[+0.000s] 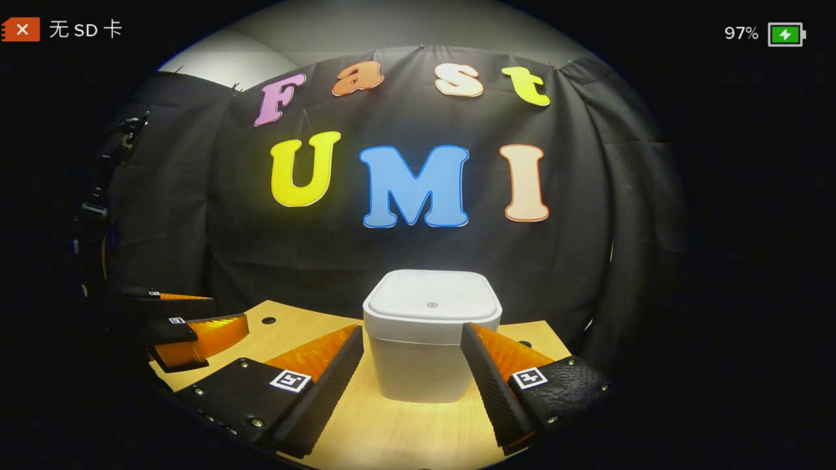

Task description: Press the lid of the desktop garbage bin to open it, pick up the crumpled paper on the desktop and throw it into the bin, then pick up the pop can on the desktop and drop it into the bin, and finally close the garbage bin lid.

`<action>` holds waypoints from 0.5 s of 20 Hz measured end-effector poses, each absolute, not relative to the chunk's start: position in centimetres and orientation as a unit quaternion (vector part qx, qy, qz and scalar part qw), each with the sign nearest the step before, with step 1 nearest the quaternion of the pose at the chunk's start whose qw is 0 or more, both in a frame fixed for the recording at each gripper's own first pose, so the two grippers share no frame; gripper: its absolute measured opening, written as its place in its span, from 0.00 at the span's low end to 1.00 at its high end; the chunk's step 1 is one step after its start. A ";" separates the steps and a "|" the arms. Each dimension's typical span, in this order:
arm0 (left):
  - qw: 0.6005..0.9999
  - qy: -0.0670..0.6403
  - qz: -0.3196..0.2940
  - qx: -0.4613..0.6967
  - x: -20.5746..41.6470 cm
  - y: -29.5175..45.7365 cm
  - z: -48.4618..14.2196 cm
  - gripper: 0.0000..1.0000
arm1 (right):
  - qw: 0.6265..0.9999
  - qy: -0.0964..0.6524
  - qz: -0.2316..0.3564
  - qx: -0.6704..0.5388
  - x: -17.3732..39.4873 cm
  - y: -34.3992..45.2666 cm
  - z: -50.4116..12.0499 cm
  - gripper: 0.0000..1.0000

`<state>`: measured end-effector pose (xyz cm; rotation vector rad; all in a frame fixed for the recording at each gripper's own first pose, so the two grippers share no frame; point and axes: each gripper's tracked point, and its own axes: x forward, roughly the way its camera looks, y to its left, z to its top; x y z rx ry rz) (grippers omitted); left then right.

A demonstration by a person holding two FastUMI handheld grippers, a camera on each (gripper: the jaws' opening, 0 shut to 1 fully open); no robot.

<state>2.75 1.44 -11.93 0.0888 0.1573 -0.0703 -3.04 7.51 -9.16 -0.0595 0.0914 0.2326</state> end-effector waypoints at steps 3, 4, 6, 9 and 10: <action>0.996 0.057 -0.054 0.050 3.1 -0.9 -10.2 0.96 | 0.993 0.027 0.111 -0.030 -4.1 6.2 -7.3 0.96; 0.996 0.051 -0.055 0.051 3.2 -1.7 -9.7 0.96 | 0.993 0.023 0.113 -0.030 -4.5 5.5 -7.1 0.96; 0.996 0.040 -0.060 0.050 3.2 -4.2 -9.1 0.96 | 0.993 0.012 0.116 -0.032 -4.7 3.6 -6.4 0.96; 0.997 0.027 -0.046 0.049 3.7 -8.2 -8.4 0.96 | 0.992 0.001 0.126 -0.029 -4.2 -0.6 -5.6 0.96; 0.998 0.023 -0.037 0.046 3.7 -9.8 -8.4 0.90 | 0.991 -0.002 0.134 -0.028 -4.0 -2.2 -5.5 0.96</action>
